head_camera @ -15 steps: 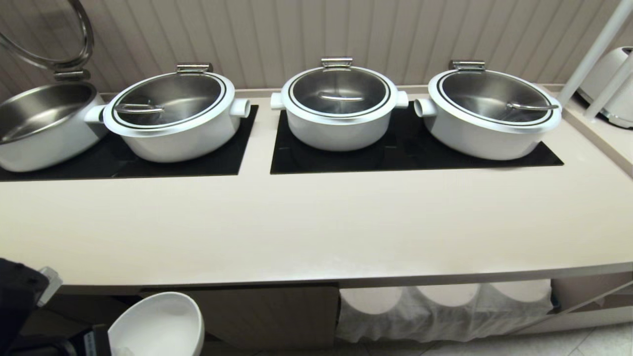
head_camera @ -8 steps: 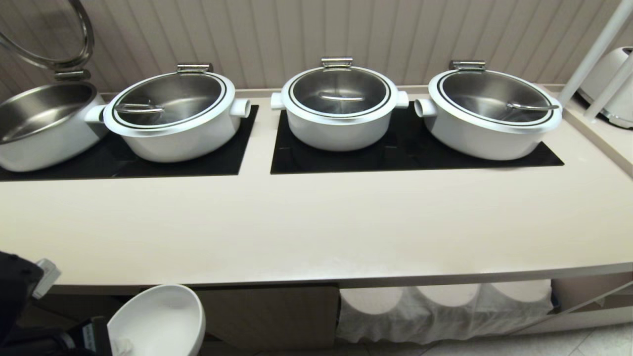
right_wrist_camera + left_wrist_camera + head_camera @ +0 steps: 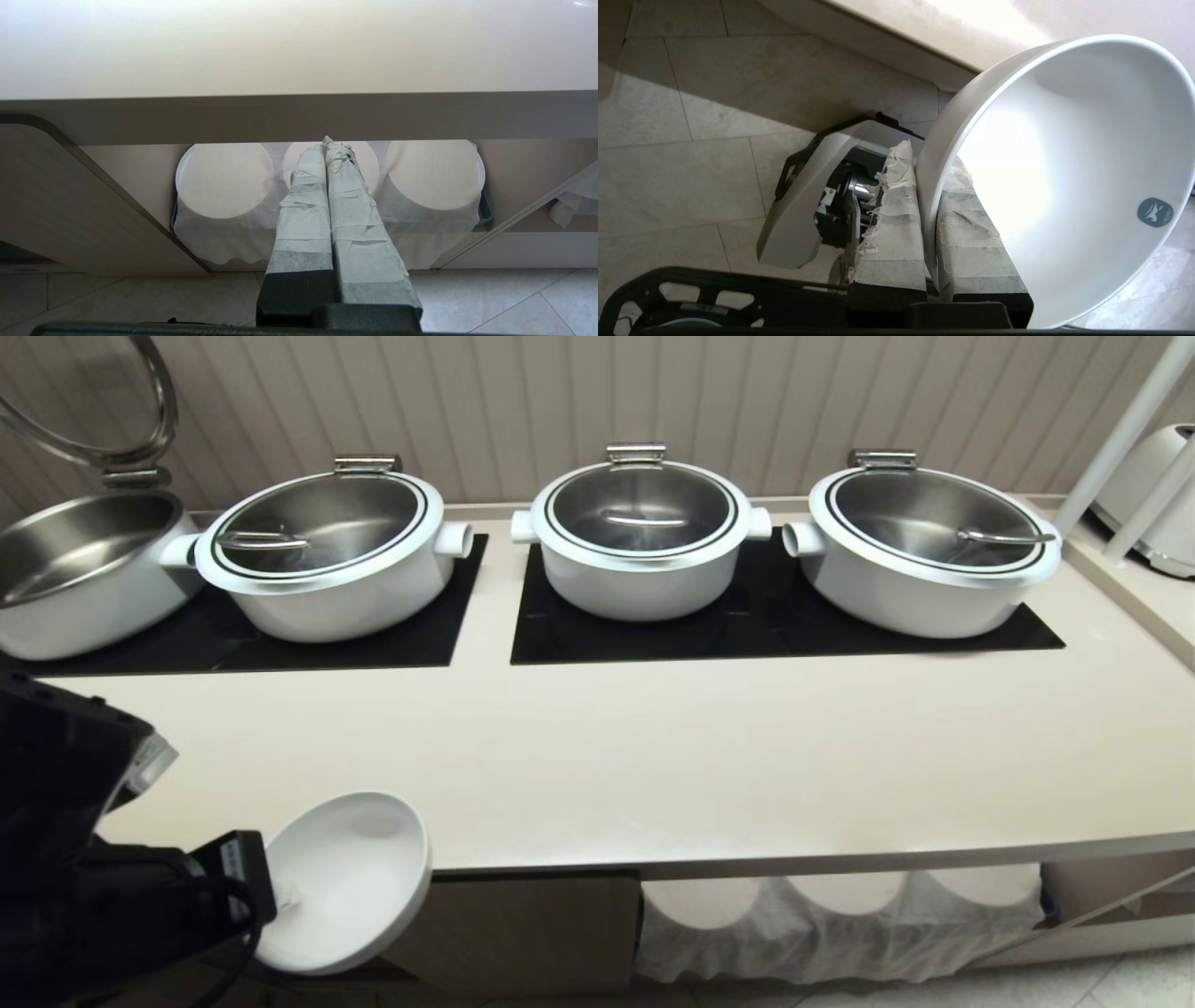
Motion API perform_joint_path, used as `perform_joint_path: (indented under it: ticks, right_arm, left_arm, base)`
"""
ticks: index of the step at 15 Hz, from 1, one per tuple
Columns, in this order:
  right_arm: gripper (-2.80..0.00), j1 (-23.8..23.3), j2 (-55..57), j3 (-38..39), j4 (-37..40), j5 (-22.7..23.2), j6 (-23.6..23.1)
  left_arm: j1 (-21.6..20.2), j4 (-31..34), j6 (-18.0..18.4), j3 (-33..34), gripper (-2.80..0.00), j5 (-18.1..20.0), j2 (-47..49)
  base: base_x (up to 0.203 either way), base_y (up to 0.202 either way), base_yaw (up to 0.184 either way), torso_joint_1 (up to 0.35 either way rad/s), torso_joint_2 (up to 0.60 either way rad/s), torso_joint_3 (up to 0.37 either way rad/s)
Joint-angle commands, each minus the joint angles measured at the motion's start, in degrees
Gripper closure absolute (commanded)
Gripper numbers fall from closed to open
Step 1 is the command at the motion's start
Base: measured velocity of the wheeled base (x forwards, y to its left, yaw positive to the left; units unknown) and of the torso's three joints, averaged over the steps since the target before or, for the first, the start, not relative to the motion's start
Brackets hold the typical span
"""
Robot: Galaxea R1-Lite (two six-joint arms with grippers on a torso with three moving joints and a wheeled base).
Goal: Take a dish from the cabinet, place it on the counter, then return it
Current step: Place it on the table
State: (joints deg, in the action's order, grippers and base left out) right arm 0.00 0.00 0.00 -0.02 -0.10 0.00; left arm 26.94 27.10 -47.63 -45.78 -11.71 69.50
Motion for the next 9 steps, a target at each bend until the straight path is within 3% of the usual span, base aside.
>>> perform_joint_path:
  ticks: [1,5,9]
  right_arm:
    - [0.0,0.0,0.0,0.0,0.02,0.01,0.0]
    - [0.0,0.0,0.0,0.0,-0.05,0.01,0.0]
    - [0.0,0.0,0.0,0.0,0.01,0.01,0.0]
  left_arm:
    - [-0.61,-1.51,0.3,-2.36,0.0,-0.25,5.94]
    - [-0.68,-9.9,0.64,-4.1,0.0,-0.4,14.41]
    - [-1.48,-11.3,0.29,-11.37,0.0,-0.27,23.73]
  base:
    - [0.0,0.0,0.0,0.0,0.0,0.0]
    - [0.0,0.0,0.0,0.0,0.0,0.0]
    - [0.0,0.0,0.0,0.0,0.0,0.0]
